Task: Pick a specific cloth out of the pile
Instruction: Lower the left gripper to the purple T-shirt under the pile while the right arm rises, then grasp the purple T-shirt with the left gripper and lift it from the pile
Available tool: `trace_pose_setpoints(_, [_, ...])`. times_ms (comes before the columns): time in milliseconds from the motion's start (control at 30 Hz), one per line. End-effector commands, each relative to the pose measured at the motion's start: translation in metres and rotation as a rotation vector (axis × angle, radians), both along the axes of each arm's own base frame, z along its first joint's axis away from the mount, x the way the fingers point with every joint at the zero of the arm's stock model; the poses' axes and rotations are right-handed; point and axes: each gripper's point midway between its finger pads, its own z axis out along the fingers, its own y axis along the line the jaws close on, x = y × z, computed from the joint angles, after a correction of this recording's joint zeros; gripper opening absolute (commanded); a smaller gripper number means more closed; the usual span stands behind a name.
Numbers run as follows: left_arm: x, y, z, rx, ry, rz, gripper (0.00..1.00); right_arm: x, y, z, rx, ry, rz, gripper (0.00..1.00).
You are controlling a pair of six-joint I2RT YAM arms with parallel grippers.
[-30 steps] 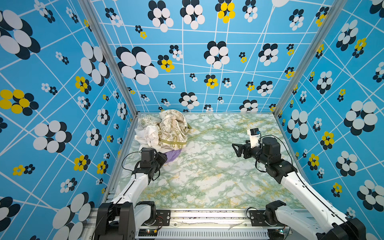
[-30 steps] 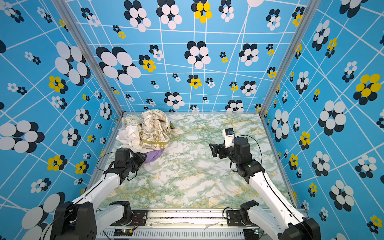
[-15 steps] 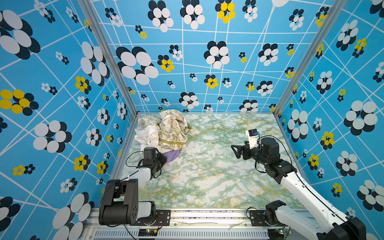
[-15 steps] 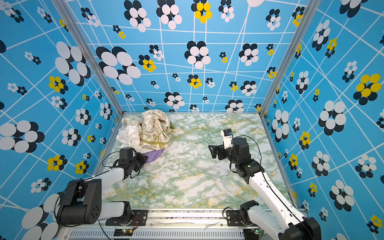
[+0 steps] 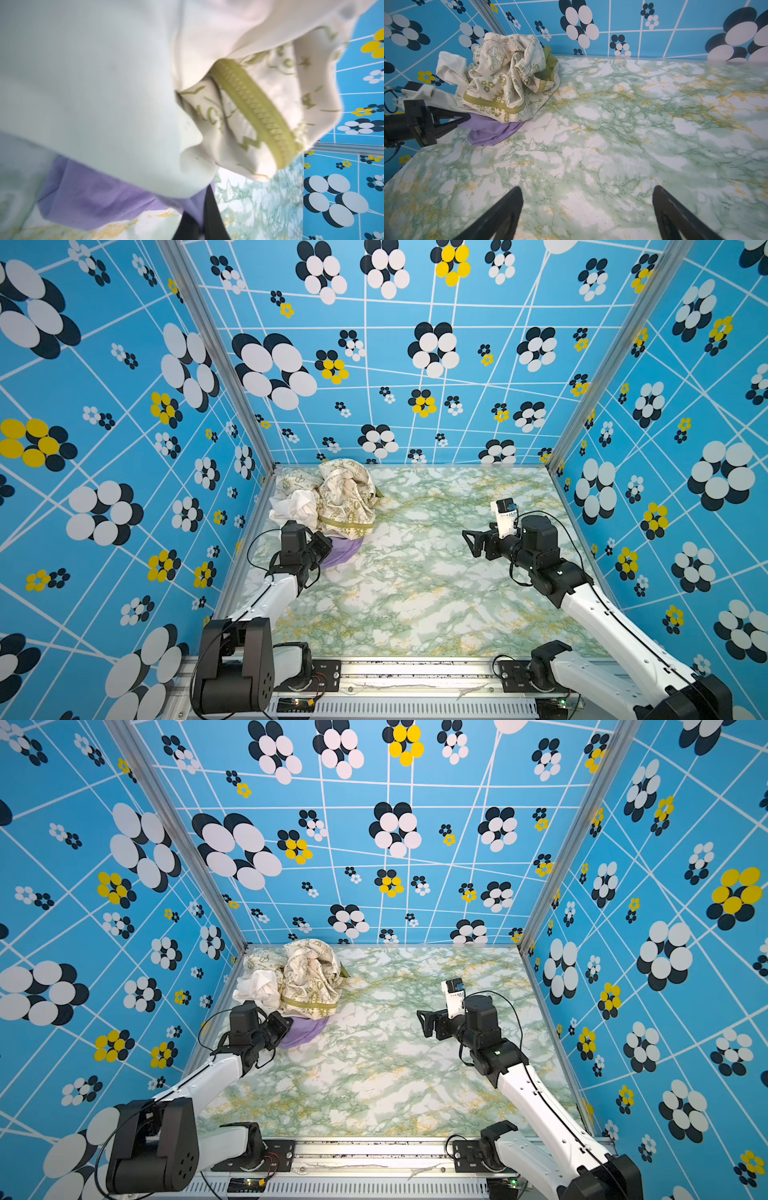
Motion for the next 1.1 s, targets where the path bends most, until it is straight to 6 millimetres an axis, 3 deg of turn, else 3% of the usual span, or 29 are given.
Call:
trace_pose_setpoints(0, [0.004,-0.001,0.041,0.029,-0.079,-0.035,0.0,-0.002,0.0,0.004,-0.016,-0.014,0.006,0.99])
trace_pose_setpoints(433, [0.008,-0.002,0.153,0.094,-0.239,-0.072,0.0,-0.002,-0.001,0.007,-0.014,-0.018,-0.001,0.99])
trace_pose_setpoints(833, [0.011,0.0,0.236,0.191,-0.361,-0.101,0.0,-0.002,0.0,0.012,-0.017,-0.022,0.002,0.99])
trace_pose_setpoints(1067, [0.011,0.004,0.274,0.247,-0.397,-0.097,0.0,-0.003,0.0,0.012,-0.016,-0.017,0.003,0.99])
